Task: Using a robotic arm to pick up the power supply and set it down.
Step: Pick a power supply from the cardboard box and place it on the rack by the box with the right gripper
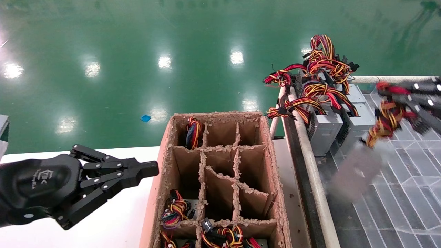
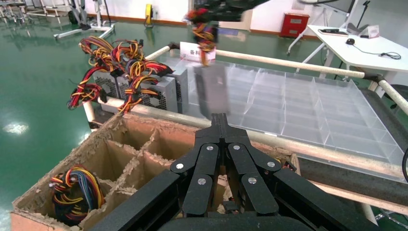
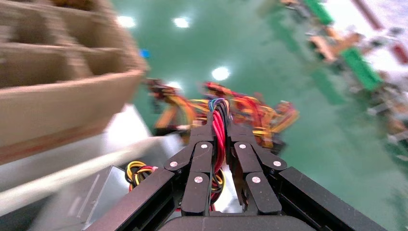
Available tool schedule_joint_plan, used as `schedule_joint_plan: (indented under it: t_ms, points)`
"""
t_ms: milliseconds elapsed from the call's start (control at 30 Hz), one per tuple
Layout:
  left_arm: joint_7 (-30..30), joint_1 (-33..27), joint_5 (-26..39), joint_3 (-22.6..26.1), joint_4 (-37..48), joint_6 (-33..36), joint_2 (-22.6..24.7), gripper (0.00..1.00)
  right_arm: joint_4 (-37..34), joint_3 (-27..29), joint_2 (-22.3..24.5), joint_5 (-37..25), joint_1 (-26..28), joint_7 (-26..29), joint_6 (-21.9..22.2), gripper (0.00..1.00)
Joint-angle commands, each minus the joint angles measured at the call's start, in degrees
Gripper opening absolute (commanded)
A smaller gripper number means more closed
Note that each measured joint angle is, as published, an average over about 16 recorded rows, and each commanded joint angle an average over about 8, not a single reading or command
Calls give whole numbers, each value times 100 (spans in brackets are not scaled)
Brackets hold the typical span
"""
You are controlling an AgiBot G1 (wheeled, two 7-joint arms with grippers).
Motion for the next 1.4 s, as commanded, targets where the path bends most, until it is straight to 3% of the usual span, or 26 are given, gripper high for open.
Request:
schedule_joint_plan:
  t_ms: [33,167,533,1067,1100,1333,1367,1400]
  points:
    - [0,0,0,0,0,0,0,0,5,-49,-208,-98,-93,-48,462,0]
    - [0,0,0,0,0,0,0,0,28,-90,-539,-235,-28,-88,638,0]
    - [0,0,0,0,0,0,0,0,31,-220,-944,-678,511,164,210,0]
    - [0,0,0,0,0,0,0,0,-27,-737,-1558,-1634,534,912,686,0]
    - [0,0,0,0,0,0,0,0,-27,-765,-1589,-1680,558,969,672,6]
    - [0,0,0,0,0,0,0,0,-11,-834,-1659,-1824,751,1241,531,94]
    - [0,0,0,0,0,0,0,0,-8,-836,-1654,-1839,775,1260,512,100]
    - [0,0,0,0,0,0,0,0,-5,-840,-1648,-1858,798,1278,491,100]
